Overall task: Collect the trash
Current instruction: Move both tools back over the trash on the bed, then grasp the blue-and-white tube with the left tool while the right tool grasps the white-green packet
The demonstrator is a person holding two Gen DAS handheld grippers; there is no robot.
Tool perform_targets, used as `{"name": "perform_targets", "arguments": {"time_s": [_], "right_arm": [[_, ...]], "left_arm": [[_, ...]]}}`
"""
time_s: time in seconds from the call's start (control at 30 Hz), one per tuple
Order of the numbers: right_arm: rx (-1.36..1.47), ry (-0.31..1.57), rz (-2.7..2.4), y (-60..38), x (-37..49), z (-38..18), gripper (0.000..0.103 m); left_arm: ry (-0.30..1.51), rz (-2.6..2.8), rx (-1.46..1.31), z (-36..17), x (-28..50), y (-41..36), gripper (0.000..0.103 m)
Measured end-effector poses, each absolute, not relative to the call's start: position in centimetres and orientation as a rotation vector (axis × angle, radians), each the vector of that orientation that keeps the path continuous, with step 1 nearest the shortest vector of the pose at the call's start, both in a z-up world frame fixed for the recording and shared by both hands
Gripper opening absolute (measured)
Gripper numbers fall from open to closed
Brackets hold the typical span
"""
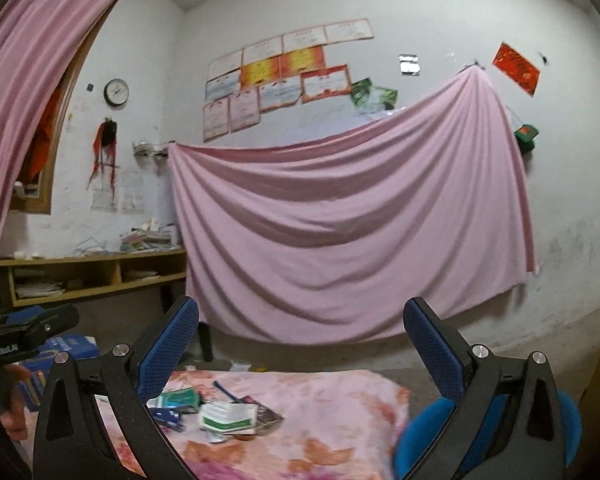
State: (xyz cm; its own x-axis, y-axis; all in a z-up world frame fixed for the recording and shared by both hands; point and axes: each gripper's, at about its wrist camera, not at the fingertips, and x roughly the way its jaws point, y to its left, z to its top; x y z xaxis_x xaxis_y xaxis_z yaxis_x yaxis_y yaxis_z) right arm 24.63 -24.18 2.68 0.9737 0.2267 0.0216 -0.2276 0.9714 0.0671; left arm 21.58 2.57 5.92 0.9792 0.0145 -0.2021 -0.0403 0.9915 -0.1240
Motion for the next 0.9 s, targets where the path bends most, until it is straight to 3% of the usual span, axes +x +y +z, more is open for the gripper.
{"name": "perform_targets", "arguments": {"time_s": [0.33,0.73,0.9], "right_arm": [[0.031,0.196,0.281,-19.1,28.8,0.2,0.103],[-0.005,0.509,0.281,-16.3,34.9,-3.0,0.103],[-0.006,0.628,0.292,-15.4,37.0,-4.2,0.1]], "left_arm": [[0.403,0.058,-0.149,1.9,24.0,5.8,0.101],[0.656,0.014,-0.395,-1.2,29.1,7.6,0.099],[0.72,-0.002,-0.432,-1.7,30.9,7.3,0.08]]}}
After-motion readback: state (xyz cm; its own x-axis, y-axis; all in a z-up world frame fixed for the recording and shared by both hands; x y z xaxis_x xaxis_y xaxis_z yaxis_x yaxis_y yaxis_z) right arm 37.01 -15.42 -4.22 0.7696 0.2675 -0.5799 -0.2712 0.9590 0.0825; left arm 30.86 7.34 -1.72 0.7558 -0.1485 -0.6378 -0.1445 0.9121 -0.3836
